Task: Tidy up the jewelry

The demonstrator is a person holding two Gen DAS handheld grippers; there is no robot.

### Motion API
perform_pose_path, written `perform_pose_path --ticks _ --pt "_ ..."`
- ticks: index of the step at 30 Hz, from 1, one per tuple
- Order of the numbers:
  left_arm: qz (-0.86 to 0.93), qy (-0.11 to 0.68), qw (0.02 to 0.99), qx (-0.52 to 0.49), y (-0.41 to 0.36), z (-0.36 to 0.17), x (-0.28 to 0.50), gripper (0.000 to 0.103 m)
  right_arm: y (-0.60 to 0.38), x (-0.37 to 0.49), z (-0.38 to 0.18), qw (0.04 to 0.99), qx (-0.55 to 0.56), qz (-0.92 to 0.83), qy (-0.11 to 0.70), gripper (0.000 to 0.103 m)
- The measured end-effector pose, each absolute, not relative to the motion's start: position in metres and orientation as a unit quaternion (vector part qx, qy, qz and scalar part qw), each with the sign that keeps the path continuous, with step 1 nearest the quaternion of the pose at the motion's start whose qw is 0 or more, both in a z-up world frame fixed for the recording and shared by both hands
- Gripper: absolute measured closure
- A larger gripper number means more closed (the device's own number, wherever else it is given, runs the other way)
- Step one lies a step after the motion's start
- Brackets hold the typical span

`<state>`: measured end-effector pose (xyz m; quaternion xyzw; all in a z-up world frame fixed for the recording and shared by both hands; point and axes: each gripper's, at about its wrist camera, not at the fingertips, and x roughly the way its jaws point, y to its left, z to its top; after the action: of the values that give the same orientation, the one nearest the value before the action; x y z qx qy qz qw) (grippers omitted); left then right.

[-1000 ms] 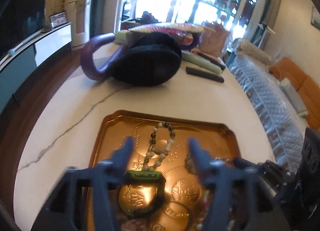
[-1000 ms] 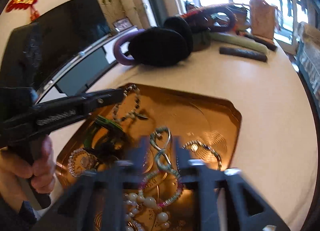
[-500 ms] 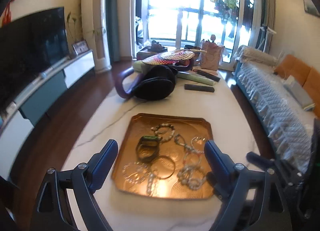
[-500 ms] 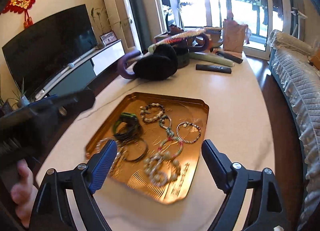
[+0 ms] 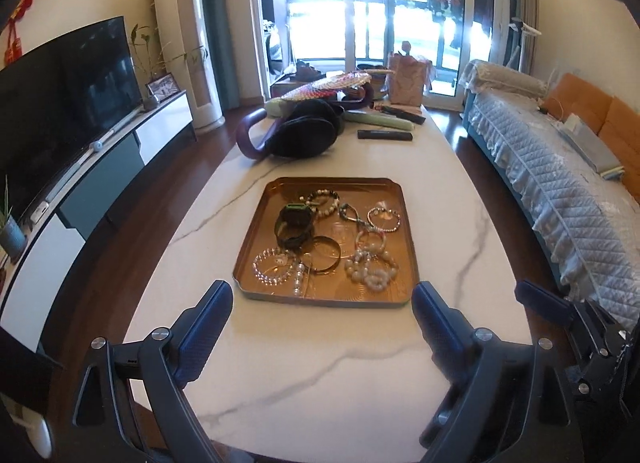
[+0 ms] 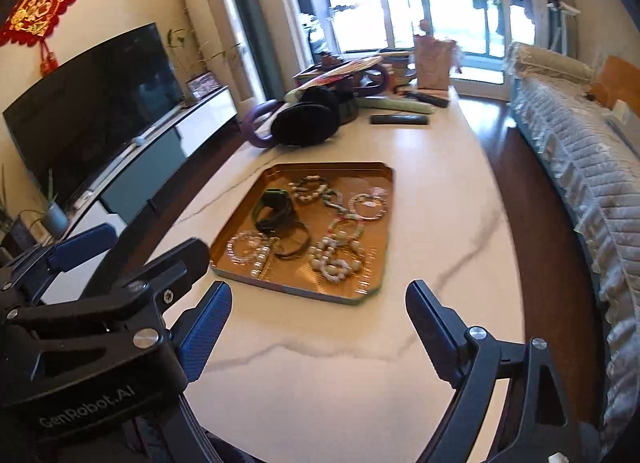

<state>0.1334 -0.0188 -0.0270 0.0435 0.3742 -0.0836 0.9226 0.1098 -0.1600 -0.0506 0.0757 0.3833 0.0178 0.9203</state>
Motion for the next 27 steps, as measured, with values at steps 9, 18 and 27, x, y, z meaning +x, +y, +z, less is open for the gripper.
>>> perform_pose_path --ticks 9,18,27 --pt "-0.061 0.365 0.928 0.039 -0.020 -0.024 0.125 0.012 -0.164 0.102 -0.045 0.927 0.058 0.005 0.370 0.010" --pt "-0.060 0.377 0.924 0.040 -0.021 -0.032 0.129 0.012 -0.166 0.106 -0.050 0.923 0.059 0.006 0.381 0.010" --pt "-0.055 0.379 0.923 0.038 -0.022 -0.034 0.128 0.008 -0.165 0.106 -0.052 0.921 0.057 0.002 0.385 0.010"
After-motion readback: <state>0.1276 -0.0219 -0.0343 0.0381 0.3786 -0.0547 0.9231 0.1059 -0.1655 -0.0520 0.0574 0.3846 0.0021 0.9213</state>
